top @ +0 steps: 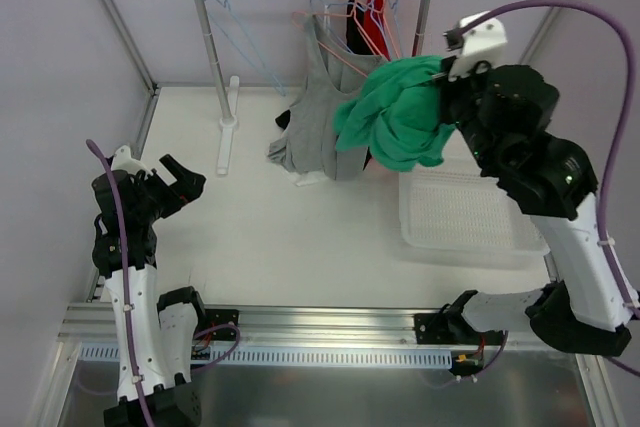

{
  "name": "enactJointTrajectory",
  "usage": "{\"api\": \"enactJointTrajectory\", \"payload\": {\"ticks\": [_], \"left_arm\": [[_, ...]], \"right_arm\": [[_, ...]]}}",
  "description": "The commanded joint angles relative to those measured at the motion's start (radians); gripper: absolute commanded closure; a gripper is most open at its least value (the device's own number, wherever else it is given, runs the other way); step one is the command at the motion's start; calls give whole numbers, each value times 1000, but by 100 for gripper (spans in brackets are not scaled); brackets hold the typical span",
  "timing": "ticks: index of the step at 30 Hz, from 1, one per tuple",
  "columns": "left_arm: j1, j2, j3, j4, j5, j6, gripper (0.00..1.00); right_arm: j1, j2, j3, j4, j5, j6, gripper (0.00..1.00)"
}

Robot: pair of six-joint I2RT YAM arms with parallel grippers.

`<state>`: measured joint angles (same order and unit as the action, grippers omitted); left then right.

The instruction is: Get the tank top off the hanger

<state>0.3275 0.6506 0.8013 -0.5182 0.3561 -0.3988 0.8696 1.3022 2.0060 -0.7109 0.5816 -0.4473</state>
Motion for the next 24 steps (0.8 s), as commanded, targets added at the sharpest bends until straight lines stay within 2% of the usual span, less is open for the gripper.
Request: {"api": "enactJointTrajectory", "payload": {"ticks": [1, 8, 12, 16, 24], "left_arm": [[-16, -12, 29, 0, -22, 32, 1], [-34, -8, 35, -6, -26, 34, 1], [-51, -5, 35, -9, -34, 35, 1], [-65, -2, 35, -13, -39, 37, 1], [-90, 0, 36, -14, -43, 38, 1]], "right_arm": [[-167, -116, -57, -18, 67, 5, 100], [-480, -305, -315, -25, -135, 142, 100], [-731, -346, -436, -16, -250, 211, 100], [-840, -366, -561, 45, -264, 271, 100], [-929, -314, -748, 172, -390, 328, 100]]}}
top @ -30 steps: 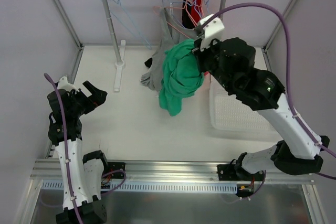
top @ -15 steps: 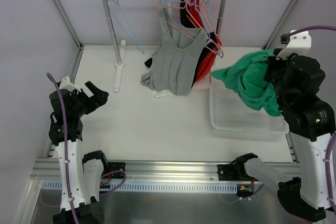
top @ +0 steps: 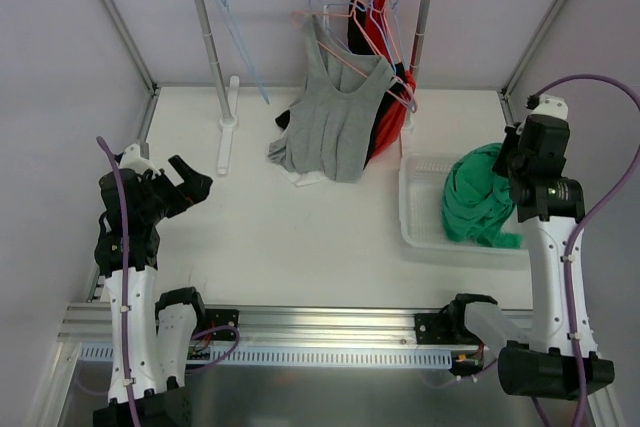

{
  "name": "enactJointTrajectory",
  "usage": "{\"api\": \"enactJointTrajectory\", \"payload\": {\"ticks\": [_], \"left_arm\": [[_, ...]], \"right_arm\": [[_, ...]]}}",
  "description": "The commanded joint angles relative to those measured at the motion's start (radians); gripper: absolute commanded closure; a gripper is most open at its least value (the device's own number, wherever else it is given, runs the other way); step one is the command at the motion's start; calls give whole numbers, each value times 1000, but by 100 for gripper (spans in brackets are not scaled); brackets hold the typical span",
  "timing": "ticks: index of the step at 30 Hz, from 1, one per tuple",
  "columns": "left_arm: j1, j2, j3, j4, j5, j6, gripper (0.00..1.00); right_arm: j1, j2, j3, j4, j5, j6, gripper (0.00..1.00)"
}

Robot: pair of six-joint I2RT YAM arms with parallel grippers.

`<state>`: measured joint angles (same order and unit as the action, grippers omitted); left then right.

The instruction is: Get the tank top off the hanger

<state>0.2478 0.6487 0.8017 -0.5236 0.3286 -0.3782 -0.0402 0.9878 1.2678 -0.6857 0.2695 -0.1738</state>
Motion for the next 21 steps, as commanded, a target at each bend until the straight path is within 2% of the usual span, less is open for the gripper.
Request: {"api": "enactJointTrajectory", "payload": {"ticks": [1, 3, 7, 9, 12, 14, 15, 16, 17, 19, 21], "left_arm": [[-10, 0, 36, -9, -16, 18, 1], [-12, -1, 37, -10, -19, 19, 1], [-21, -7, 40, -13, -26, 16, 1], [-34, 0, 66, -12, 21, 12, 1], [-45, 19, 128, -10, 114, -8, 1], [-44, 32, 161, -10, 205, -75, 1], [-44, 43, 195, -3, 249, -100, 1], [-42, 66, 212, 7, 353, -125, 1], [-42, 77, 227, 13, 403, -170, 1], [-44, 88, 270, 30, 470, -212, 1], [-50, 86, 316, 31, 446, -258, 1]], "right_arm": [[-23, 15, -21, 170, -105, 63, 100], [-30, 29, -50, 192, -99, 97, 100], [-64, 52, -175, 198, 35, 209, 100], [-105, 49, -224, 198, 66, 264, 100], [-183, 67, -286, 198, 22, 326, 100], [-258, 83, -307, 198, -96, 350, 97], [-277, 90, -314, 196, -122, 359, 88], [-296, 92, -321, 196, -145, 382, 16], [-315, 92, -326, 193, -153, 391, 2], [-317, 63, -324, 178, -154, 395, 1], [-317, 19, -329, 176, -144, 408, 1]]}}
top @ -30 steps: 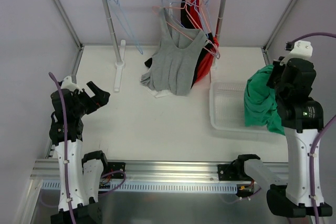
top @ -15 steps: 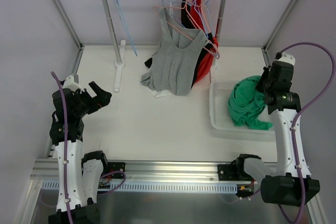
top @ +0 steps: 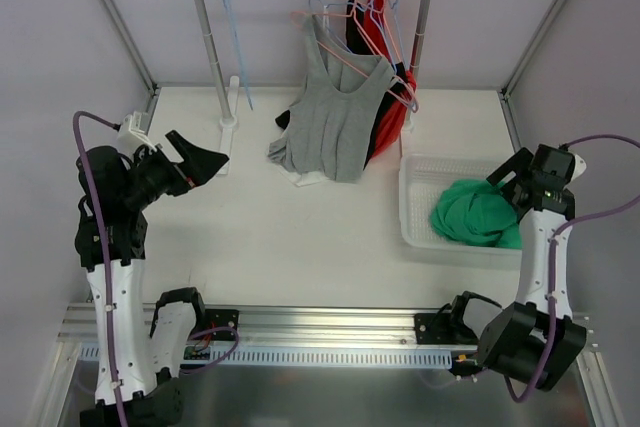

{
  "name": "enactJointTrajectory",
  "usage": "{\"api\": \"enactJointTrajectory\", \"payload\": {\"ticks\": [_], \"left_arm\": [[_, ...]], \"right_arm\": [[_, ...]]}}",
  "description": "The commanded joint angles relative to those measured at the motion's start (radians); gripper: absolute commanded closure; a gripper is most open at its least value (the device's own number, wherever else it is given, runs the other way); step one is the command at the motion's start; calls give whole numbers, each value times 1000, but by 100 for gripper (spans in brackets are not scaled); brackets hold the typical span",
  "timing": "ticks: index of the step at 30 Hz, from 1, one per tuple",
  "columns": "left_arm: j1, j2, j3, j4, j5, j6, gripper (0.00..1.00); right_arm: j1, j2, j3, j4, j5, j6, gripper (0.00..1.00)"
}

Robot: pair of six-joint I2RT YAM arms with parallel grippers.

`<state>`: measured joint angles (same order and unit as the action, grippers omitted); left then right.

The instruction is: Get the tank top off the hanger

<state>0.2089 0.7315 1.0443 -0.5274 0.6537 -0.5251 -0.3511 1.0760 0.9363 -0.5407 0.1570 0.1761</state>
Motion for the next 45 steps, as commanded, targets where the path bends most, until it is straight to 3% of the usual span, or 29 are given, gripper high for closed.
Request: {"api": "enactJointTrajectory", "payload": {"ticks": [1, 3, 6, 7, 8, 9, 12, 15, 22, 25, 26, 28, 40, 45], "left_arm": [[-19, 5, 94, 37, 101, -116, 1], [-83, 25, 163, 38, 20, -127, 1], [-289, 106, 259, 50, -136, -141, 1], [-357, 173, 287, 52, -188, -138, 1], [-500, 210, 346, 53, -242, -125, 1], [-567, 254, 382, 52, -359, -115, 1], [-723, 446, 532, 53, -472, -99, 1], [-761, 618, 673, 67, -528, -121, 1], [-772, 1018, 1058, 138, -493, -185, 3], [-772, 1129, 1206, 148, -545, -196, 11], [-772, 1149, 1250, 153, -578, -205, 22], [-772, 1203, 1301, 176, -594, -220, 32], [-769, 1350, 1327, 375, -589, -300, 37], [-770, 1427, 1326, 571, -523, -319, 40]], "right_arm": [[-6, -118, 4, 33, -30, 62, 1], [-6, -163, 27, 22, -36, 65, 0], [-6, -234, 56, 5, -80, 53, 1], [-6, -258, 71, 2, -149, 43, 1], [-5, -270, 75, 7, -215, 39, 1], [-6, -281, 76, 16, -319, 37, 1], [-3, -309, 75, 38, -474, 62, 1], [-5, -356, 46, 70, -640, 109, 0], [4, -502, -70, 125, -740, 183, 0], [11, -533, -79, 123, -775, 184, 1], [14, -534, -77, 125, -786, 178, 1], [18, -524, -61, 120, -798, 163, 1], [34, -508, -10, 111, -838, 157, 1], [50, -519, -14, 111, -844, 154, 1]]}}
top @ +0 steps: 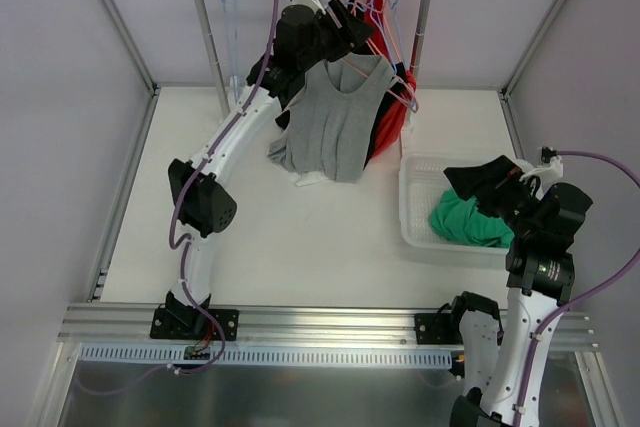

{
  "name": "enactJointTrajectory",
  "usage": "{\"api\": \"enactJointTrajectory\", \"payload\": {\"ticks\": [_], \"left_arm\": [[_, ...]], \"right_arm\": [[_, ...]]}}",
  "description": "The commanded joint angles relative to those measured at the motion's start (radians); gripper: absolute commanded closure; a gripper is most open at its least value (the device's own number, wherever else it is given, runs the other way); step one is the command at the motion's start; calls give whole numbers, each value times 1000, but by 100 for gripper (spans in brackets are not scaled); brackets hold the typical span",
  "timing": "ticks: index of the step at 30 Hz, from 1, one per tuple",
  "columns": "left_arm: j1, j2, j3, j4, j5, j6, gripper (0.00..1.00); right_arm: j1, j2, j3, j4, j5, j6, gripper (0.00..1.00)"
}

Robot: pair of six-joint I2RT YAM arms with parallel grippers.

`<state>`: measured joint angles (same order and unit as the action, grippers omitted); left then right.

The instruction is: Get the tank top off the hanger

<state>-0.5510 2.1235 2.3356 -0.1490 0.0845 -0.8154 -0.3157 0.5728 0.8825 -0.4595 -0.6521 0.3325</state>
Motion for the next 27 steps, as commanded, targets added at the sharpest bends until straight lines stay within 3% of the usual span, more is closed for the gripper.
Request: {"api": "enactJointTrajectory", "payload": {"ticks": [1, 4, 5, 14, 15, 20, 27], "left_arm": [[-10, 44, 34, 209, 40, -42, 43], [-10, 70, 24, 242, 27, -60, 48], [-10, 73, 18, 252, 20, -64, 57], [-10, 15, -104, 298, -17, -61, 86], [-10, -8, -116, 298, -25, -59, 95], [-9, -131, -245, 296, -37, -47, 100], [16, -324, -407, 295, 78, -64, 100]], "right_arm": [[18, -17, 39, 30, -34, -3, 1], [32, -25, 36, 27, -29, -13, 1], [35, -25, 36, 22, -27, -21, 0], [53, -22, 38, 19, -21, -35, 0], [53, -22, 38, 21, -20, -35, 0], [53, -19, 39, 21, -15, -38, 1], [53, -22, 39, 19, -18, -43, 0]]}}
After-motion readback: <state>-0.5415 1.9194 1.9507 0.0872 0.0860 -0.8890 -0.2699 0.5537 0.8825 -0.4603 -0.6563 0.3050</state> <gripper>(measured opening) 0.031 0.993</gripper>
